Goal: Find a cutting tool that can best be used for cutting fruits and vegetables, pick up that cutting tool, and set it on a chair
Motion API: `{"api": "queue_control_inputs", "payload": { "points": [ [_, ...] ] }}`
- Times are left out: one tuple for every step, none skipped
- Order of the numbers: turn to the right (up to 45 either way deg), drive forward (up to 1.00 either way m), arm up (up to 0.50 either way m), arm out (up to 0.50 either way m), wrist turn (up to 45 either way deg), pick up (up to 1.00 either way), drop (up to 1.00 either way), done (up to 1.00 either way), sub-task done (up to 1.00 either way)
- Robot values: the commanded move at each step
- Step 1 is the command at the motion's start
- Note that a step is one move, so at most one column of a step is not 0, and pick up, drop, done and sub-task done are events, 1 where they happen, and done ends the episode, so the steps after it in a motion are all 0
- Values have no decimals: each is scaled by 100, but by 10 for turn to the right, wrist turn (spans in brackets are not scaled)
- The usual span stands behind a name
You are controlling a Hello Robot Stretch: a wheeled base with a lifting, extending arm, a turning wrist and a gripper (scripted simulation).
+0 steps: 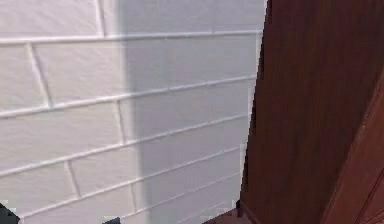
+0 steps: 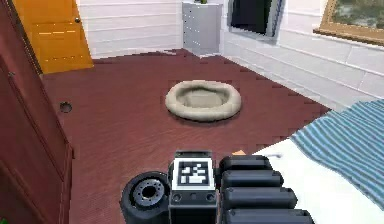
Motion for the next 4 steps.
{"api": "queue_control_inputs", "payload": {
  "points": [
    [-450,0,0,0,0,0,0,0,0],
    [-450,0,0,0,0,0,0,0,0],
    [-150,0,0,0,0,0,0,0,0],
    [0,0,0,46,0,0,0,0,0]
  ]
}}
